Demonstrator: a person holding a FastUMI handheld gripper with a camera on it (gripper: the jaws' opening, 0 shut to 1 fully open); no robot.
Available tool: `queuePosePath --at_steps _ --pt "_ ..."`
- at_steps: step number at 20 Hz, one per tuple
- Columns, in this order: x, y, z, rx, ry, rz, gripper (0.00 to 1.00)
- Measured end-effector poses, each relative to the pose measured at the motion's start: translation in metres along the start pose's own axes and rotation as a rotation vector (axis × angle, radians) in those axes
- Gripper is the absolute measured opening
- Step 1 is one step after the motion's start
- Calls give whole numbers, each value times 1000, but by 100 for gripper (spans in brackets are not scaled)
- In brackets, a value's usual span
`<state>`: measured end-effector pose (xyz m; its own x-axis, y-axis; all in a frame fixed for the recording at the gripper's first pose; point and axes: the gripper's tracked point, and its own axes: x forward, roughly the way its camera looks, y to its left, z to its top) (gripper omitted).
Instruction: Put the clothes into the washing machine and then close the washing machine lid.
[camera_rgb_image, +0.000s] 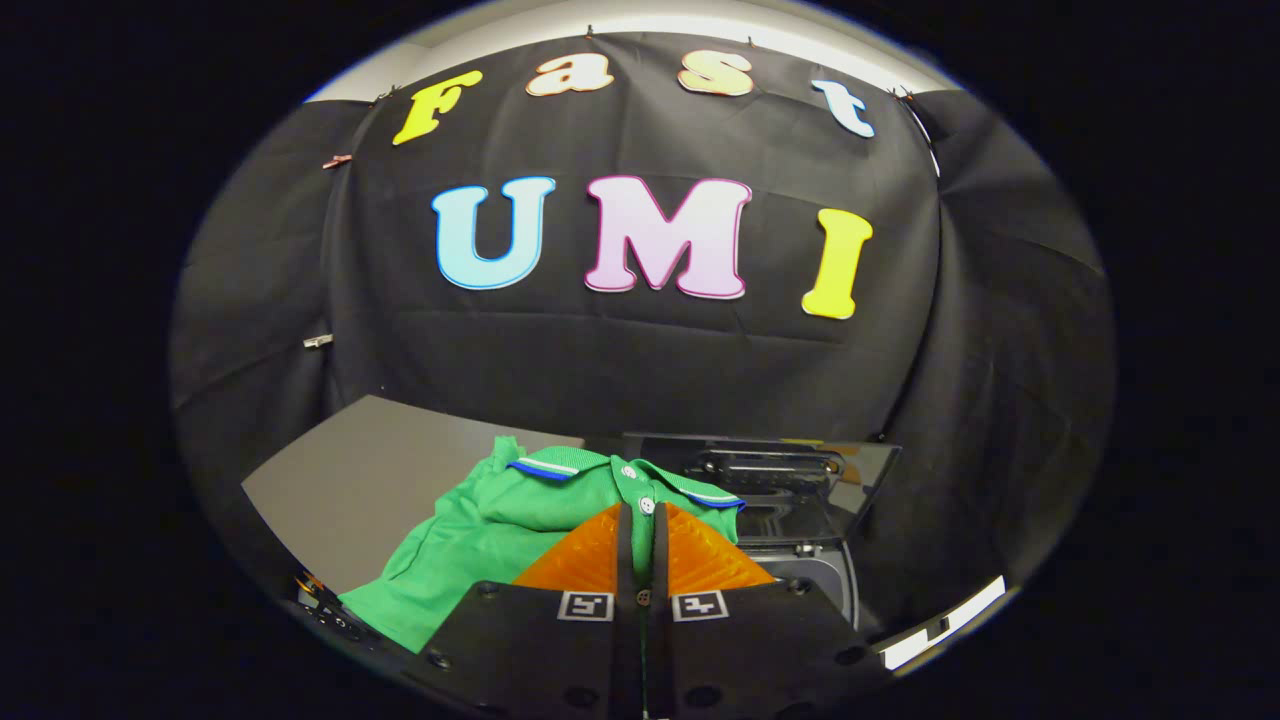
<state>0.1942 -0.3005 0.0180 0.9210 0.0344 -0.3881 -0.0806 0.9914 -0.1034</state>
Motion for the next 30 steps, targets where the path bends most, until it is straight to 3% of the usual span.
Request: queuePosePath --at_steps 8,25,30 --pt "28 -64 -35 16 39 -46 7" --pt "146 -101 -220 8 316 -113 7" --pt "169 -102 -274 60 433 -105 7"
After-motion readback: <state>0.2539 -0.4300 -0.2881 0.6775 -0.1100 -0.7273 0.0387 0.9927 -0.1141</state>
